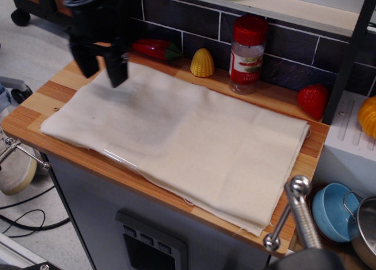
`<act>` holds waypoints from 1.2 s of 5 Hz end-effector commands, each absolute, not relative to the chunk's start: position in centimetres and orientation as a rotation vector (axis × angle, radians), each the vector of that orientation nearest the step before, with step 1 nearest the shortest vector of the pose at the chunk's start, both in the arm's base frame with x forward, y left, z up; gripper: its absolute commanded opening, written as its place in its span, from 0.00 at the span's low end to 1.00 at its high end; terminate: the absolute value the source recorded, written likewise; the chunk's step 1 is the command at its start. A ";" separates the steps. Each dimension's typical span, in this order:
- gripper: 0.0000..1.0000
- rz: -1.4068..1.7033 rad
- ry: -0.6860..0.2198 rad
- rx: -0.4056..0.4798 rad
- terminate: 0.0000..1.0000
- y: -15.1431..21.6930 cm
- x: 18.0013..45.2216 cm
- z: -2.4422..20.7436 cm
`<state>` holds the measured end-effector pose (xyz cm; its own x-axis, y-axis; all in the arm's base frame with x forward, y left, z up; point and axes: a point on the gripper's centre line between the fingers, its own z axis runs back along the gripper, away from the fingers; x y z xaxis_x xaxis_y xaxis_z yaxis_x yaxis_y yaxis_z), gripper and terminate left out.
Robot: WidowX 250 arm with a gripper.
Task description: Fold cloth in half
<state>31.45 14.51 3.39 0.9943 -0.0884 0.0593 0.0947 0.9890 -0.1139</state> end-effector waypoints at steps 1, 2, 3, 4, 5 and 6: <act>1.00 -0.132 -0.172 -0.035 0.00 17.3 31.0 3.9; 1.00 -0.143 -0.191 -0.017 0.00 18.4 31.2 3.1; 1.00 -0.159 -0.202 -0.003 0.00 18.6 31.1 2.1; 1.00 -0.155 -0.186 0.006 0.00 18.3 31.0 0.9; 1.00 -0.126 -0.181 -0.017 0.00 18.1 30.9 -0.1; 0.00 -0.095 -0.188 -0.012 0.00 18.2 31.5 -0.9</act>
